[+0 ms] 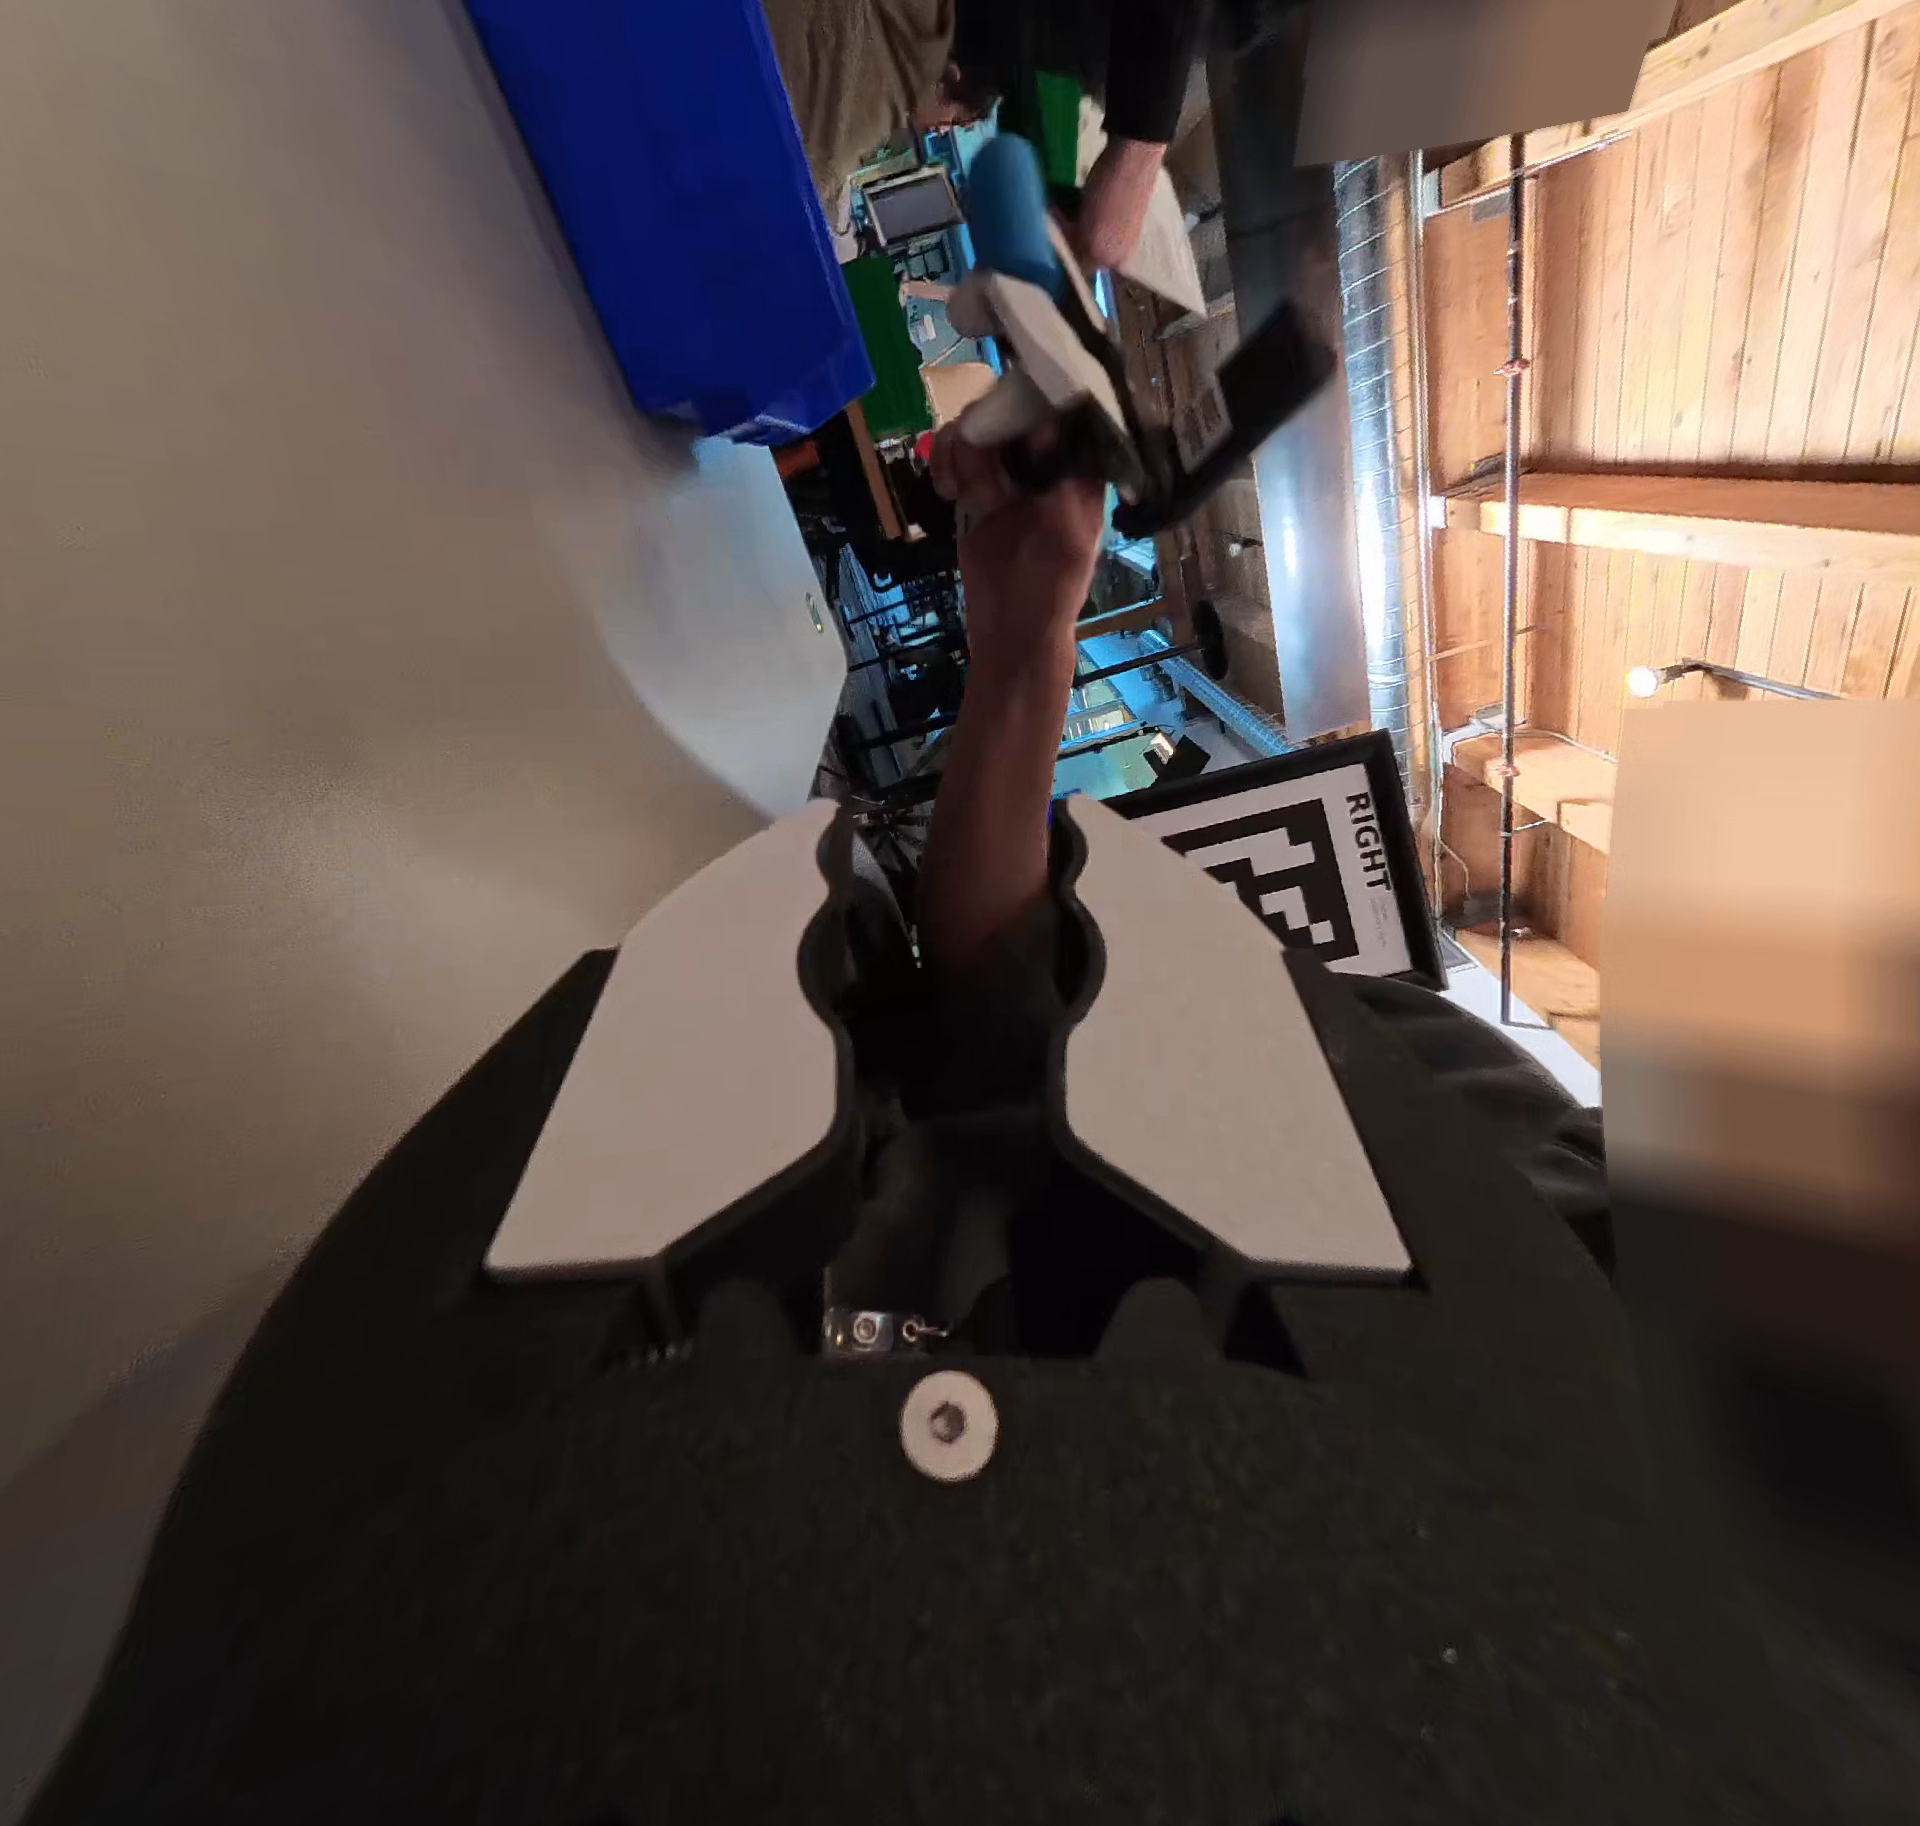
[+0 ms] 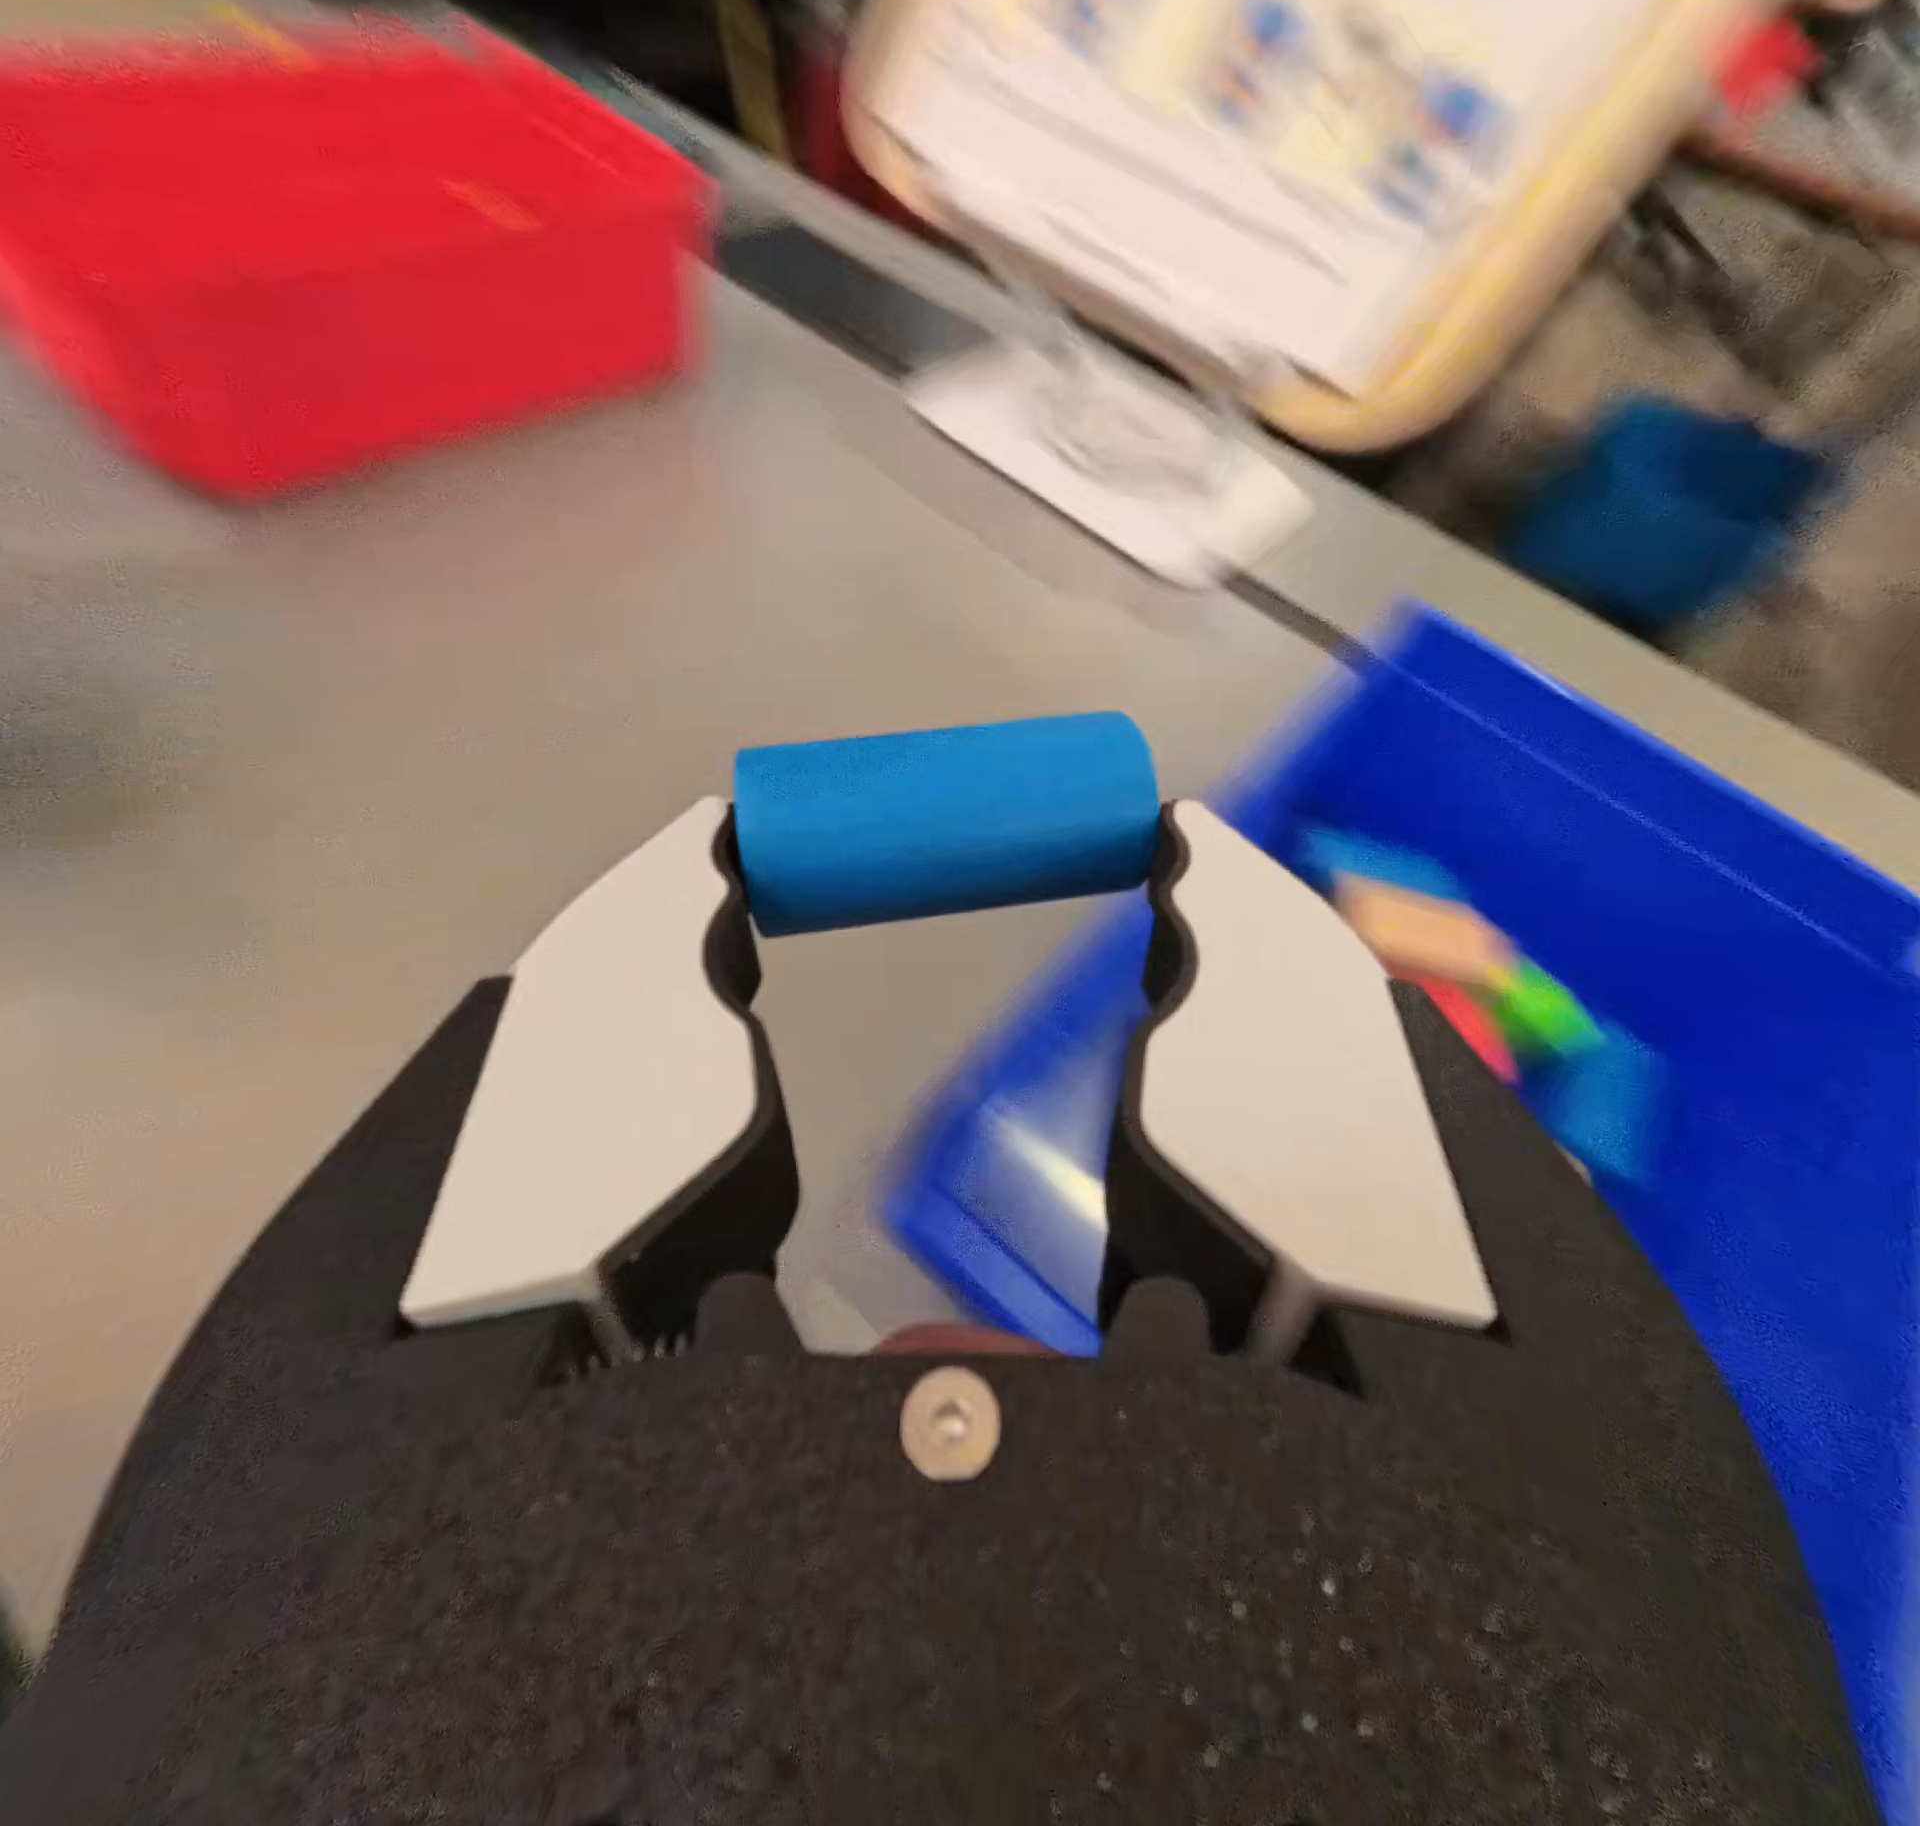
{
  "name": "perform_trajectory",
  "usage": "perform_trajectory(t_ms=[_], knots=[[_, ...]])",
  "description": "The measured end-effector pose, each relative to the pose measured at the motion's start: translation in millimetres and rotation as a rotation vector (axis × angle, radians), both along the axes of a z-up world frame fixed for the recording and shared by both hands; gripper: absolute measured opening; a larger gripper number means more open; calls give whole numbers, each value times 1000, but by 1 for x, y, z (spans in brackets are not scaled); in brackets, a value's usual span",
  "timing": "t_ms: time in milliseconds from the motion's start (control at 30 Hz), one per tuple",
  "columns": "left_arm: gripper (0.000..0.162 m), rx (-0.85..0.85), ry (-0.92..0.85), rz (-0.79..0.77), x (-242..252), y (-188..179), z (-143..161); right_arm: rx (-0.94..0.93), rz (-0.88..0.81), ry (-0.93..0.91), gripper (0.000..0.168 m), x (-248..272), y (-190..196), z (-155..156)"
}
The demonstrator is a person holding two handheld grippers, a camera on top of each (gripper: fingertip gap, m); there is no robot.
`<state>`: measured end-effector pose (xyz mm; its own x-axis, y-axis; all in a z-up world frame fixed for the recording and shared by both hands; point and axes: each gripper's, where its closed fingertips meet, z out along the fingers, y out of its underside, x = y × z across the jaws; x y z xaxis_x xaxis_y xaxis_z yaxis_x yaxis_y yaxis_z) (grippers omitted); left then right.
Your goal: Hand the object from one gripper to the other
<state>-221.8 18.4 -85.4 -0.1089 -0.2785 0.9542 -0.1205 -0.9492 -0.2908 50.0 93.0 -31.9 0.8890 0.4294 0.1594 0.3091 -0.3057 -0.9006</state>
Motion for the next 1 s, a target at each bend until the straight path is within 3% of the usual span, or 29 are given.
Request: perform_trajectory(t_ms=[67, 167, 333, 533, 700, 733, 767, 867, 933, 1000], knots=[[33, 66, 32, 1, 2, 0, 1, -135, -228, -124, 73, 78, 12, -14], [33, 133, 89, -20, 6, -6, -5, -538, -407, -135, 73, 141, 14, -67], [33, 80, 53, -58, 10, -15, -1, -930, -457, -197, 74, 167, 17, -130], [33, 114, 65, -40, 5, -12, 2, -1165, -489, -231, 74, 170, 16, -162], [35, 177, 129, -9, 4, -7, -4, -1151, -495, -218, 74, 168, 19, -162], [38, 209, 153, -3, 3, -5, -8, -1116, -499, -211, 80, 168, 20, -156], [42, 246, 181, 5, 1, -4, -11, -1046, -518, -208, 87, 168, 20, -144], [50, 338, 267, 36, -4, 3, -18, -667, -524, -111, 84, 147, 17, -80], [51, 428, 318, 71, -9, 10, -17, -396, -403, 13, 73, 98, 1, -46], [51, 532, 377, 124, -18, 19, -11, -202, -192, 201, 71, 25, -29, -33]])
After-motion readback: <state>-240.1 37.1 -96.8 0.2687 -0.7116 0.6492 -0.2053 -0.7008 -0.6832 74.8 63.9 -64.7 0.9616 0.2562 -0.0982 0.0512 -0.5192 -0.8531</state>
